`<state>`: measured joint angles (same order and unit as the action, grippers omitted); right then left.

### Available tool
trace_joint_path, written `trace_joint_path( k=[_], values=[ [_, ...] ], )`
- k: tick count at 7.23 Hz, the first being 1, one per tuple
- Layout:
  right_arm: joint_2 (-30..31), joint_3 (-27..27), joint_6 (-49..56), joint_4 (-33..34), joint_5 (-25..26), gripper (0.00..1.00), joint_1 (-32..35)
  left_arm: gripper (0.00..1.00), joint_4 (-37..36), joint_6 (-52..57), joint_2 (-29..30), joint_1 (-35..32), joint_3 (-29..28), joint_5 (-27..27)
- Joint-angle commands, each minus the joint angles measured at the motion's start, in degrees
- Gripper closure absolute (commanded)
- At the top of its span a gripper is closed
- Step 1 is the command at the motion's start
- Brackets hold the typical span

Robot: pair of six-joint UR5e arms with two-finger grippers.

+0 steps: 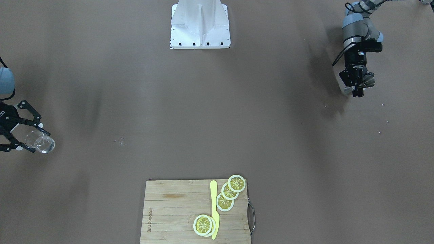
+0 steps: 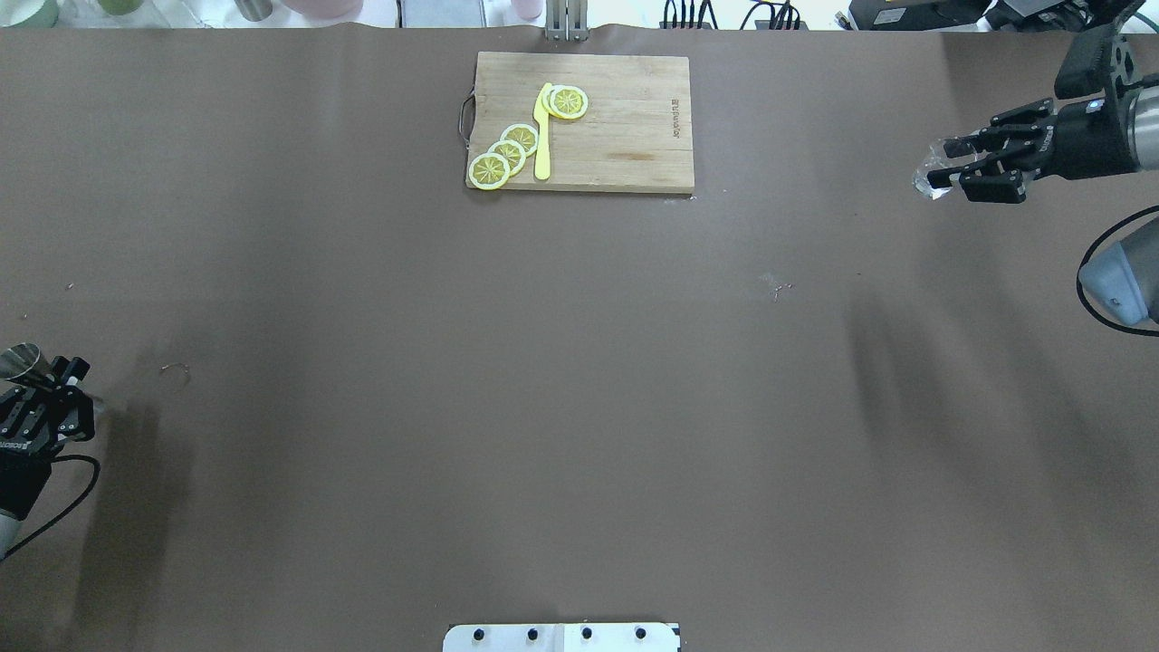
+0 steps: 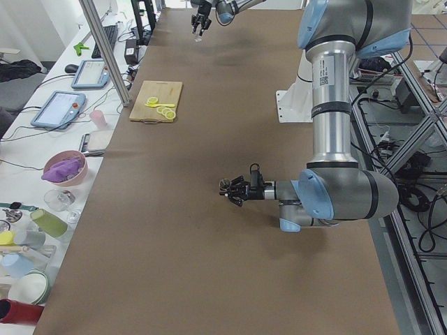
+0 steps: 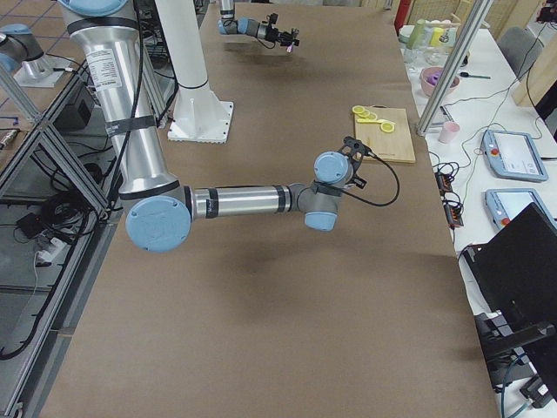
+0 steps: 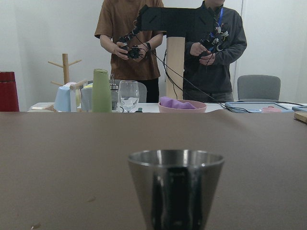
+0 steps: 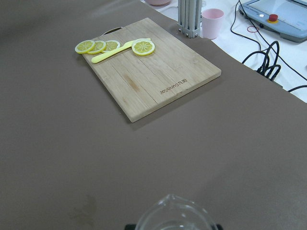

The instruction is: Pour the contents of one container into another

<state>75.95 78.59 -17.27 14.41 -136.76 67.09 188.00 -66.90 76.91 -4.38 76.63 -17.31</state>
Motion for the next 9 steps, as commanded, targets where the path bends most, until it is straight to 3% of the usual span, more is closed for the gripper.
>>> trace_joint_path(
  k=[1,2,4,5,7,9],
  values=[
    [-1.85,1.30,0.22,1.41,-1.92,1.00,0.67,1.00,0.09,4.81,-2.45,-0.02,6.04,0.00],
    [-2.47,1.83,0.22,2.11,-3.32,1.00,1.46,1.00,0.09,7.37,-4.21,-0.10,9.99,-0.09],
    [-3.09,14.86,0.74,20.13,-3.53,1.00,2.00,1.00,0.09,14.39,-5.45,-0.45,17.47,-0.18],
    [-3.09,18.06,1.18,24.22,-2.38,1.00,1.47,1.00,0.00,18.69,-6.41,-0.72,20.90,-0.26],
    [-3.26,21.32,1.36,28.98,-0.71,1.00,-2.03,1.00,-0.35,23.29,-6.68,-0.81,24.96,-0.88],
    [-3.35,22.83,8.96,30.85,-0.61,1.00,-2.41,1.00,-0.61,28.64,-5.90,-0.81,26.38,-0.88]
  ],
)
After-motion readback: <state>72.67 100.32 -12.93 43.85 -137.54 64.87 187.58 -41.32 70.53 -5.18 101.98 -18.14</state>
